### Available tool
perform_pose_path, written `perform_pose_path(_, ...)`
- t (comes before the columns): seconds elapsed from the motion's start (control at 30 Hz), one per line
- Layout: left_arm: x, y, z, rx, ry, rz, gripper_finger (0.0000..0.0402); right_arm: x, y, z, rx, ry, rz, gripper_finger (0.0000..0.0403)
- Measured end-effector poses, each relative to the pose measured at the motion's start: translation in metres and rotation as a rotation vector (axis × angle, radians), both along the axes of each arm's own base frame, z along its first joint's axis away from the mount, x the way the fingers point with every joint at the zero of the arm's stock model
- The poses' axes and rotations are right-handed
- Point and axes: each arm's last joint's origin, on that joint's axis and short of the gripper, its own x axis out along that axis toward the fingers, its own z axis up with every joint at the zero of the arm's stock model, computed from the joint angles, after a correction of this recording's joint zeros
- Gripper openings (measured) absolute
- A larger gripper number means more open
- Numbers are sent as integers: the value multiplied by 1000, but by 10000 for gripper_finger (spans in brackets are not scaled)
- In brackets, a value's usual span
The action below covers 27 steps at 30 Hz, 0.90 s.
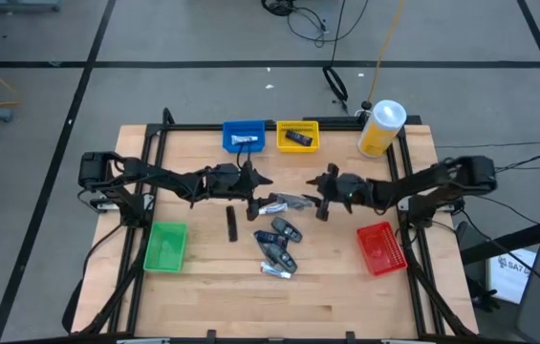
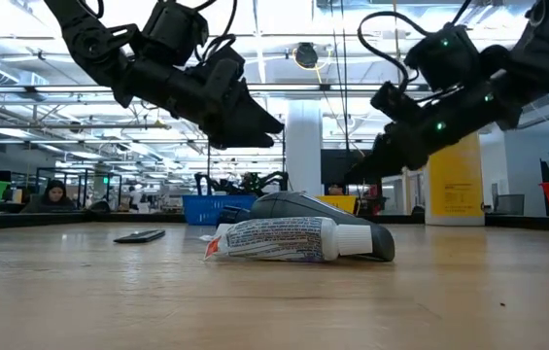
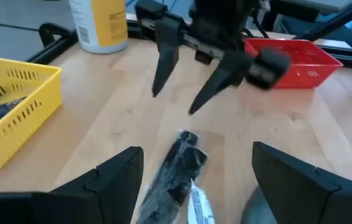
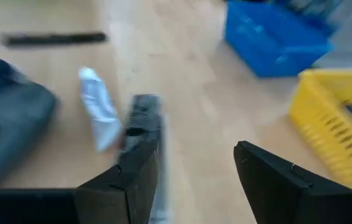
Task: Pick & Place Travel size toiletries
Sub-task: Put the black hair comb into the green bin
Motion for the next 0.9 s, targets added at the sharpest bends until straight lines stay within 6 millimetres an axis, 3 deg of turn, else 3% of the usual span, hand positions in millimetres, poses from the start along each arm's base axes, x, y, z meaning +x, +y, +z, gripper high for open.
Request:
perform_pose_path(0.13,5,3,-6,-11,7,-26,264,-11,-13,8,215,-7,-5,201)
perform_pose_path(0.3,32,10,-20,-62,53,-120,185,-18,-24,4,437,6,-32,201)
perform_pose_path(0.43,49,17,-25,-40,166,-135,115,-16,-25,-7,592,34,-20,201)
perform_pose_path(0.67,55,19,-18,23,322,-185,12,-2,-27,-19,715,2,-50,201)
perform_pose_path(0.9,45,26,-29,-7,400,-162,11,26,-33,-23,784,46,-7,201)
